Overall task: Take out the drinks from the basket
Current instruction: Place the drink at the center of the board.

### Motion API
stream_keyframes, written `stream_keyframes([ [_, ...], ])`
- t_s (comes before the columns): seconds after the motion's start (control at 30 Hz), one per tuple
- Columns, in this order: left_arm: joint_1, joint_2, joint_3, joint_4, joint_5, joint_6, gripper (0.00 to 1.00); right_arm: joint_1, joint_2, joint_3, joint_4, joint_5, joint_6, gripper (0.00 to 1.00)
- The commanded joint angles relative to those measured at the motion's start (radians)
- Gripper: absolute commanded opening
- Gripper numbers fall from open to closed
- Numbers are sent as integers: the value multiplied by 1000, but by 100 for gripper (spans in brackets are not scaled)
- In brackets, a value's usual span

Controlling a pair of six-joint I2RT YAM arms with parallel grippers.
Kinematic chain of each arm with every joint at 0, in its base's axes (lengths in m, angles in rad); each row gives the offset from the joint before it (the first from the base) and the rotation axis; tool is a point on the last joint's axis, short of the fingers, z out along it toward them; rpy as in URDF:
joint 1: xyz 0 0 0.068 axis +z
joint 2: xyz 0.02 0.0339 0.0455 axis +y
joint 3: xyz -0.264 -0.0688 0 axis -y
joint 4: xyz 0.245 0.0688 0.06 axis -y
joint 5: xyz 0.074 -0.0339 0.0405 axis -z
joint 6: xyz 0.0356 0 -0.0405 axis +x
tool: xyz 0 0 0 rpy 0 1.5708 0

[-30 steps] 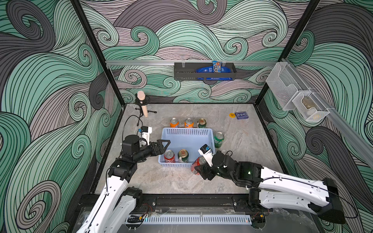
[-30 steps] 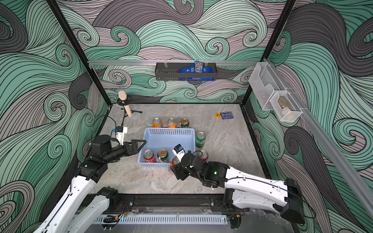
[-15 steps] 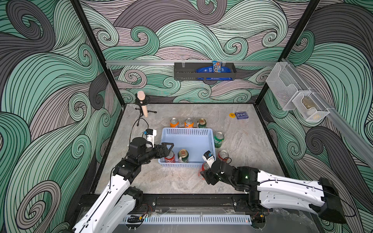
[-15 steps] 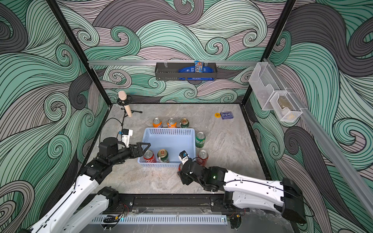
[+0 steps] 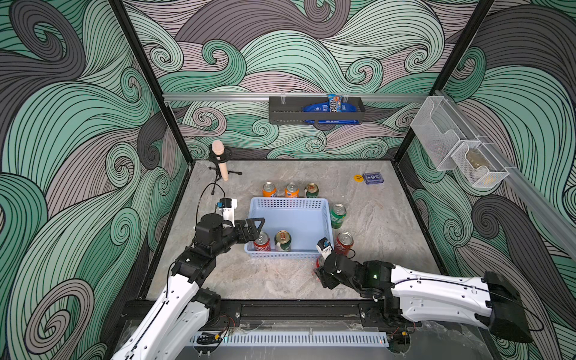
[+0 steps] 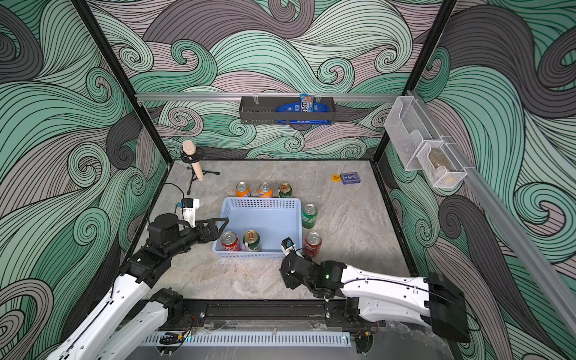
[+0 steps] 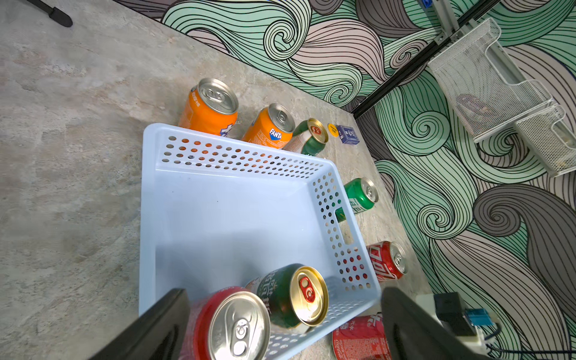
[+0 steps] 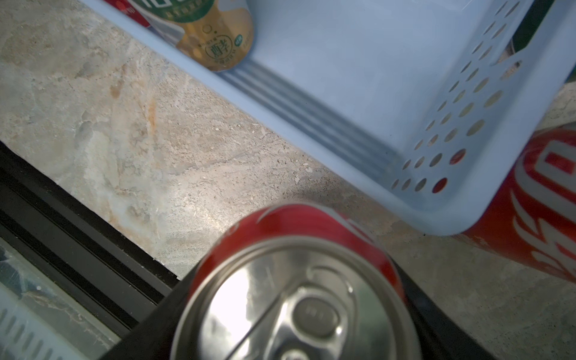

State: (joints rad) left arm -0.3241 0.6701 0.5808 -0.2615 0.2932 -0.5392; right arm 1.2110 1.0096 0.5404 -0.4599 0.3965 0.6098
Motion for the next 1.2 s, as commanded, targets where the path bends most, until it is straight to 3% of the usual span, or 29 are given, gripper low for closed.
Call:
stream_keyframes([
  [0.0,-6,4,36,-4,-25,46,99,13,-23,3,52,46,31,61],
  [0.27,-4,33,37,7,-44,46,99,21,12,4,51,57,50,65],
  [0.67,-3,9,27,16,-55,33,99,36,63,22,53,66,73,80],
  [0.9,-3,11,24,18,-49,34,99,41,26,13,51,59,88,84],
  [1.17,-2,5,18,24,-64,25,99,41,-113,42,52,86,82,90],
])
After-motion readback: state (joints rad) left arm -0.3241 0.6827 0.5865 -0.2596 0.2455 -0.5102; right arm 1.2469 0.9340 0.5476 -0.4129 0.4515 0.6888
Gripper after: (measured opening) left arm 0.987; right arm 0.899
